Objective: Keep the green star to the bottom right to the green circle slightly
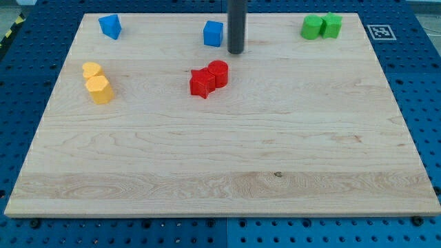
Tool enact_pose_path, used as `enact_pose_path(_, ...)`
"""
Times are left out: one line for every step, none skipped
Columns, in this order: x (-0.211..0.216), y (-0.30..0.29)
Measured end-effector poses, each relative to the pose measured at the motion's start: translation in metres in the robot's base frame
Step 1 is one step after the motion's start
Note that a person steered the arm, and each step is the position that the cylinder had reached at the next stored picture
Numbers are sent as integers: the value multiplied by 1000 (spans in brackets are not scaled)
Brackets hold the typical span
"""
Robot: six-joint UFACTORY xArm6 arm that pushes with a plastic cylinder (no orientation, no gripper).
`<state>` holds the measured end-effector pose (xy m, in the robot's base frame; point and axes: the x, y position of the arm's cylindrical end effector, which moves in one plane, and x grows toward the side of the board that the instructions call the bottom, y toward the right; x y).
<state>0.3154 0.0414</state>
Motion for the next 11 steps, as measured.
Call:
enact_pose_path(39, 83)
enact_pose_path(53, 184)
enact_pose_path(34, 286)
enact_pose_path(17, 304)
enact_pose_path(-37, 299)
enact_pose_path(-94, 290)
enact_pose_path(-122, 256)
enact_pose_path(-116, 211)
enact_pose_path(-73, 205)
enact_pose_path(-12, 222)
enact_pose_path(6, 226)
